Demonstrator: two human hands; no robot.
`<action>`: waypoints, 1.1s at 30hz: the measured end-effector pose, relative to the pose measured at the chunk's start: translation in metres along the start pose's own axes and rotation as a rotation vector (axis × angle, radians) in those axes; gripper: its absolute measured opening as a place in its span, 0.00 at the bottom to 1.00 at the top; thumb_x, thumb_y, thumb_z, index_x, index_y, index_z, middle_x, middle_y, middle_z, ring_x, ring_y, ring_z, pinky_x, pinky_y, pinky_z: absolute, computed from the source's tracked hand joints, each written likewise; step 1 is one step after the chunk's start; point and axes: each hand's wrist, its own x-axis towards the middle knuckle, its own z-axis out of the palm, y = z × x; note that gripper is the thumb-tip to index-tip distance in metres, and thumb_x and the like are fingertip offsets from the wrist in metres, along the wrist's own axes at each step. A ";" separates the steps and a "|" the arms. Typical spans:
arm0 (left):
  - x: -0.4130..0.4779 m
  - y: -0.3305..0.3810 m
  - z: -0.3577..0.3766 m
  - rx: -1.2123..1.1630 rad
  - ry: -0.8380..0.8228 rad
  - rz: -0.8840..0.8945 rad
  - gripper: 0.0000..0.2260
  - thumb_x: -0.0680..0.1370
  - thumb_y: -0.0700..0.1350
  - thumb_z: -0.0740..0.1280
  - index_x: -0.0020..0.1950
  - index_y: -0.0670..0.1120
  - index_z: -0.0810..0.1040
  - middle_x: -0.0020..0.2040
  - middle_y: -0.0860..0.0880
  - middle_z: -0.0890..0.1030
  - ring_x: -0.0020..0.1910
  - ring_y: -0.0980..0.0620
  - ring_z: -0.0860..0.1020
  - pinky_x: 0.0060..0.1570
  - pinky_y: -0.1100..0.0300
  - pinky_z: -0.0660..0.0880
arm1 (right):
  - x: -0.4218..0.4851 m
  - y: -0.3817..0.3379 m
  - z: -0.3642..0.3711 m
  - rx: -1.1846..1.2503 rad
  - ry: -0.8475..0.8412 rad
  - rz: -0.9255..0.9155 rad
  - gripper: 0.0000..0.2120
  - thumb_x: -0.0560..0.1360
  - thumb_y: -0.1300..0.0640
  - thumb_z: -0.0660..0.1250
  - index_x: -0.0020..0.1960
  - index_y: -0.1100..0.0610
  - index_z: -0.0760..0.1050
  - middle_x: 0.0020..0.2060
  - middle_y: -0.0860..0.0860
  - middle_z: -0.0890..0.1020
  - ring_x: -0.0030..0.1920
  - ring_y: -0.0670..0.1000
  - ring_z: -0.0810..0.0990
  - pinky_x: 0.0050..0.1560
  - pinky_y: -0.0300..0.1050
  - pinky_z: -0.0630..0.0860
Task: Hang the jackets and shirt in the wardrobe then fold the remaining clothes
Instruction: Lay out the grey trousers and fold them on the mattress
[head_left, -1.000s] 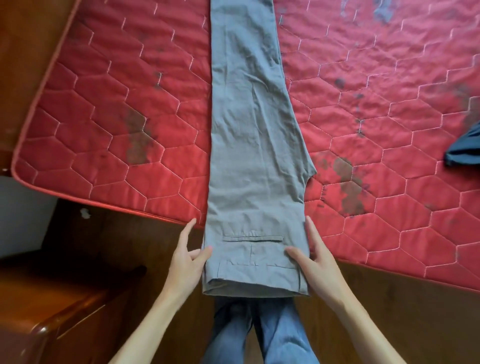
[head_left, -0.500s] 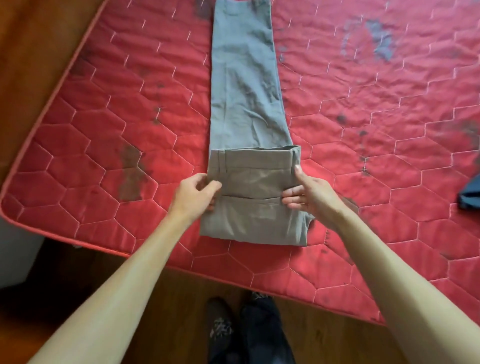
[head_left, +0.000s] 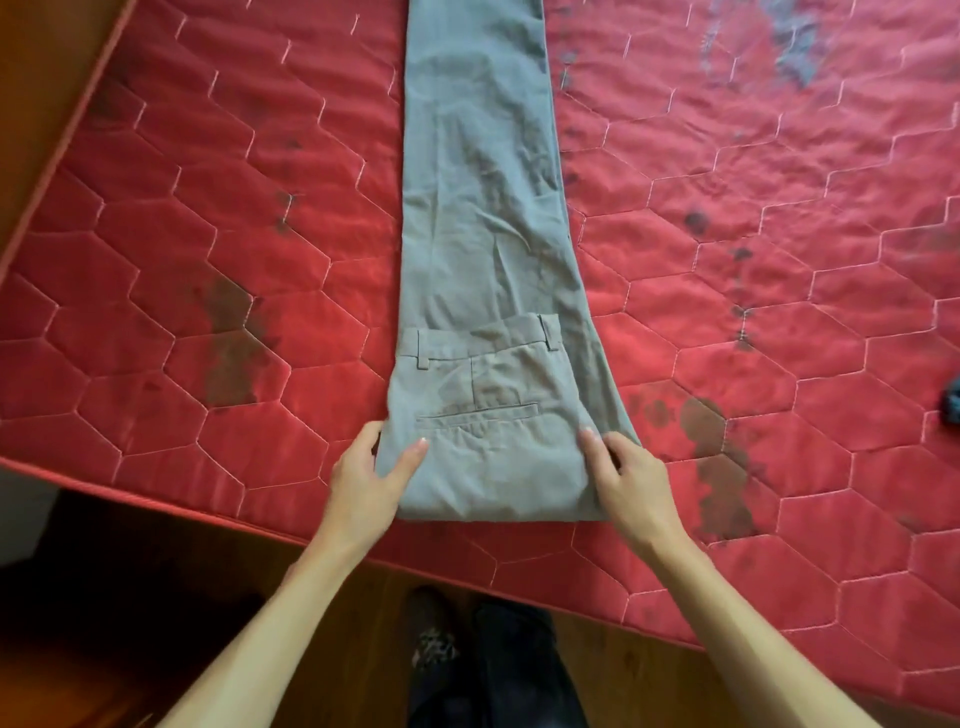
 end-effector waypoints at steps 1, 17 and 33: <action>-0.001 0.000 0.001 0.015 -0.006 0.025 0.06 0.77 0.52 0.71 0.51 0.52 0.78 0.46 0.59 0.84 0.46 0.62 0.82 0.48 0.60 0.77 | -0.005 0.007 0.001 0.027 0.064 -0.002 0.23 0.82 0.47 0.60 0.31 0.56 0.63 0.26 0.47 0.70 0.30 0.47 0.69 0.35 0.49 0.64; 0.019 -0.013 0.054 0.872 0.225 0.573 0.25 0.83 0.48 0.58 0.79 0.41 0.62 0.80 0.38 0.58 0.79 0.41 0.58 0.74 0.41 0.60 | 0.018 -0.041 0.081 -0.594 0.026 -0.780 0.28 0.79 0.57 0.57 0.78 0.59 0.60 0.79 0.55 0.57 0.80 0.53 0.53 0.78 0.51 0.52; -0.021 -0.021 0.045 0.597 0.234 0.022 0.31 0.79 0.58 0.64 0.77 0.44 0.60 0.67 0.41 0.69 0.57 0.38 0.78 0.46 0.47 0.78 | -0.017 0.010 0.041 -0.373 0.061 -0.155 0.44 0.77 0.40 0.64 0.81 0.59 0.46 0.80 0.58 0.47 0.80 0.55 0.50 0.78 0.54 0.55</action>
